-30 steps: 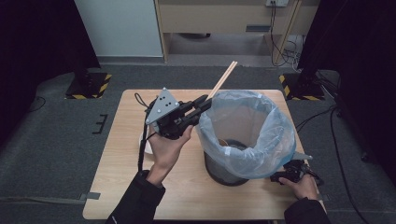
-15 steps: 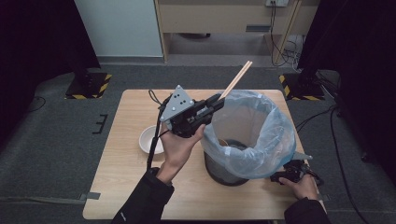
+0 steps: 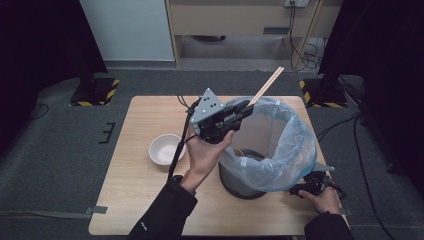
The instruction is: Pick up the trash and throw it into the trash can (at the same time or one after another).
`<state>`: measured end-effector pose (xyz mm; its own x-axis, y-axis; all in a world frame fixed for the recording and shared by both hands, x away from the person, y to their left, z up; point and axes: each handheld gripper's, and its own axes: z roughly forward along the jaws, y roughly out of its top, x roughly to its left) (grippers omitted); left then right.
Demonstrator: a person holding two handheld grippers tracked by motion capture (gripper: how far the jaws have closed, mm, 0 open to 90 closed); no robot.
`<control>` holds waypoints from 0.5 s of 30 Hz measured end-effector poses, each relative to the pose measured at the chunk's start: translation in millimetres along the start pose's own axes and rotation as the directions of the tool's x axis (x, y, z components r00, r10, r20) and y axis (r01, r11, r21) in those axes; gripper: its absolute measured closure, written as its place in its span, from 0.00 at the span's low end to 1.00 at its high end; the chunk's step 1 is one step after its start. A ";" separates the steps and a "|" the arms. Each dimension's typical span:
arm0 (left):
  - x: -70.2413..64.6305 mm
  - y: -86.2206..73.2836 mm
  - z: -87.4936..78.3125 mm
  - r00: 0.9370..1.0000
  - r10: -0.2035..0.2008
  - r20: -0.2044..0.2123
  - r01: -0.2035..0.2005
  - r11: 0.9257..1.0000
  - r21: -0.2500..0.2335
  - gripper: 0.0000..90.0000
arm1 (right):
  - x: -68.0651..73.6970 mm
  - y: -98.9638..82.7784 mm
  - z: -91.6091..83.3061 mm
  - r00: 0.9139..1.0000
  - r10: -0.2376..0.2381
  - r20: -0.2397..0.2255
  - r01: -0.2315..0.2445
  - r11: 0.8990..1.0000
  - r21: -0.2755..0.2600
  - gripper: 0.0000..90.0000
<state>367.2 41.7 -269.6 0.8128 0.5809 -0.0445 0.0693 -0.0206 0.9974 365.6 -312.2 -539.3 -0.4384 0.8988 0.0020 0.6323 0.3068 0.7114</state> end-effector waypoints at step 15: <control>2.5 -6.4 15.3 1.000 -0.021 0.003 0.021 0.999 0.047 0.77 | 0.0 0.0 0.0 1.000 0.000 0.000 0.000 1.000 0.000 0.01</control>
<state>377.6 30.8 -277.0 0.8127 0.5789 -0.0657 0.1134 -0.0465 0.9925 365.6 -312.2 -539.3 -0.4385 0.8987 0.0020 0.6323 0.3070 0.7113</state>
